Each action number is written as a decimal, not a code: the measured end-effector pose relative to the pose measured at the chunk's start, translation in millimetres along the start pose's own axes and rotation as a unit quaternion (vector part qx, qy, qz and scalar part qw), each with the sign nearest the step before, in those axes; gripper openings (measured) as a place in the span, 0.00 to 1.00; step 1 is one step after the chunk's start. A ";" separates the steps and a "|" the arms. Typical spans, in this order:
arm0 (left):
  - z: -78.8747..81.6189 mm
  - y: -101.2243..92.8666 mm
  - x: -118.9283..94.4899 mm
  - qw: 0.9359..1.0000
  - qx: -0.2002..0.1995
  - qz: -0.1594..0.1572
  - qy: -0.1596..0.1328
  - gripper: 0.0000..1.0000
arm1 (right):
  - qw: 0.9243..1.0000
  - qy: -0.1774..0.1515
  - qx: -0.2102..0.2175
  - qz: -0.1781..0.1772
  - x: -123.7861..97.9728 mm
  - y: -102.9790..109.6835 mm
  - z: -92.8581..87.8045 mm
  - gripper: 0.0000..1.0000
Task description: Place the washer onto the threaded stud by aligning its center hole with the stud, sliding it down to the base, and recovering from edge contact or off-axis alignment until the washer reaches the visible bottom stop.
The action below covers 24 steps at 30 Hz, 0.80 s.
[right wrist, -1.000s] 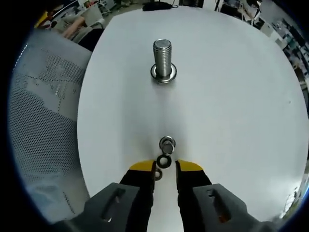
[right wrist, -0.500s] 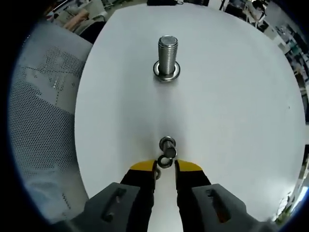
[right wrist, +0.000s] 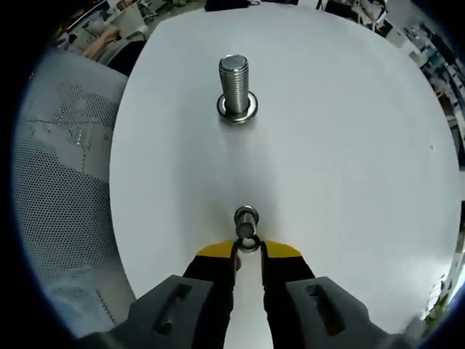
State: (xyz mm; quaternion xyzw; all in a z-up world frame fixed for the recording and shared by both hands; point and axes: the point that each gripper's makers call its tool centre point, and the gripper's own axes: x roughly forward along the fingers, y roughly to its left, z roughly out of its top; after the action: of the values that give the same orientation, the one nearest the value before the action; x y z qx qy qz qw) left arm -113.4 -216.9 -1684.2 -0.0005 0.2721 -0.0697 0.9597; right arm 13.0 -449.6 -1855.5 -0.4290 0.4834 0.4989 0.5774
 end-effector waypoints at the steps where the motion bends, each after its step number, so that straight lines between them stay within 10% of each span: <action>1: 0.0 -0.3 0.2 1.000 0.001 -0.001 0.000 0.67 | 1.000 0.001 0.001 -0.002 -0.1 -0.2 -0.1 0.15; 24: 2.5 -0.2 0.5 1.000 -0.002 -0.006 -0.007 0.66 | 0.999 -0.013 0.042 -0.023 -4.9 0.3 -5.8 0.14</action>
State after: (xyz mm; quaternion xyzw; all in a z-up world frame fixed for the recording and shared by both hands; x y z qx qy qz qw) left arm -111.7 -217.2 -1682.3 -0.0048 0.2655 -0.0747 0.9612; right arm 11.7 -456.0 -1851.5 -0.4085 0.4862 0.4702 0.6129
